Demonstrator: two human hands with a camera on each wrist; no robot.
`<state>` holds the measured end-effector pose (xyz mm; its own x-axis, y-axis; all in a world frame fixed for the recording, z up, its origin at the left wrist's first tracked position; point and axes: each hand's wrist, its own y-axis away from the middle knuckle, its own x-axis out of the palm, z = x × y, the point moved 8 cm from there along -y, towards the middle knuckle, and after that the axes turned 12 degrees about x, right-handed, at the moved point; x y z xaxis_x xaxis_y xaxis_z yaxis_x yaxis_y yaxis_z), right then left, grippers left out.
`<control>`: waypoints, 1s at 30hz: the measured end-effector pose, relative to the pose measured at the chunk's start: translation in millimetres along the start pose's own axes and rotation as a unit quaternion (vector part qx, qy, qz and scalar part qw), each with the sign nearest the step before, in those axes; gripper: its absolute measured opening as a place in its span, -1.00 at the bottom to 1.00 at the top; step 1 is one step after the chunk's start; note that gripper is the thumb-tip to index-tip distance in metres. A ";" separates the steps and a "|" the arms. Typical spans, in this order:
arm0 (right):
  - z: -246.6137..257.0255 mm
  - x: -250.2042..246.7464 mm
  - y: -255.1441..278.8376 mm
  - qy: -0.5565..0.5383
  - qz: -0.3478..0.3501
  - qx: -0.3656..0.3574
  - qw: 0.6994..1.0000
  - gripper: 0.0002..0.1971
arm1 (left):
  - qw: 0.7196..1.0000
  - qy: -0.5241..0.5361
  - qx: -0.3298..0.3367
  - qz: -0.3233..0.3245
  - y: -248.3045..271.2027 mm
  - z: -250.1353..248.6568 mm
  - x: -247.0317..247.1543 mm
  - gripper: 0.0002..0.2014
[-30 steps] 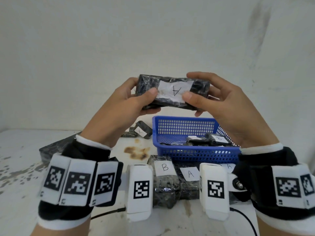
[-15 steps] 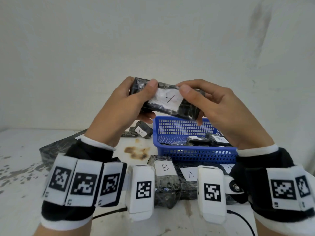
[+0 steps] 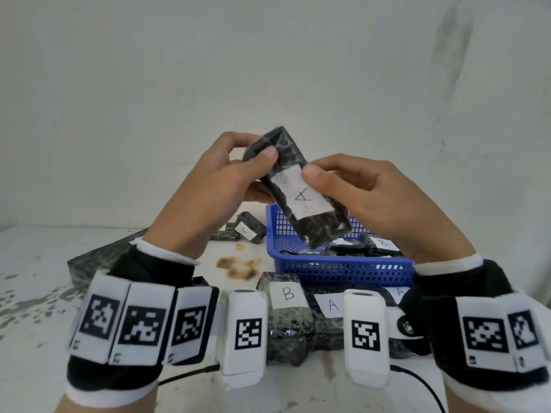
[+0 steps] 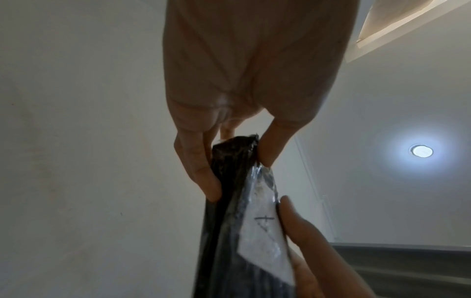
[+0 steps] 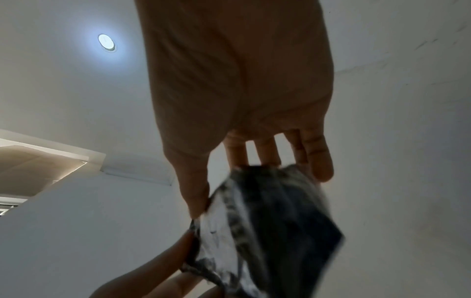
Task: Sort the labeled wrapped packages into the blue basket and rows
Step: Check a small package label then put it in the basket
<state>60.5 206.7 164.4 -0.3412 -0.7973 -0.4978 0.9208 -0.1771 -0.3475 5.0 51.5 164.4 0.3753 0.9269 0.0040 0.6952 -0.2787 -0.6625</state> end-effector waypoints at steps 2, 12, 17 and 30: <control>-0.4 -0.1 -0.8 0.007 -0.005 0.005 1.000 -0.81 | 1.000 -0.007 0.003 0.019 3.3 -3.4 4.1 -0.72; 6.1 -1.5 2.1 -0.010 -0.030 -0.027 0.999 -0.75 | 0.998 -0.018 0.046 0.046 6.6 -10.8 10.0 -0.67; 8.5 -0.2 2.9 -0.089 0.001 -0.023 0.996 -0.63 | 0.998 0.012 0.039 0.040 3.2 -7.7 9.9 -0.69; 10.2 -1.7 6.4 -0.087 0.000 -0.023 0.996 -0.63 | 0.998 0.003 0.053 0.028 4.8 -10.3 8.2 -0.76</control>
<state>68.9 201.0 171.1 -0.2993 -0.8858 -0.3546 0.9100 -0.1534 -0.3851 17.8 55.2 169.0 0.4162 0.9087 -0.0307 0.6042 -0.3017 -0.7376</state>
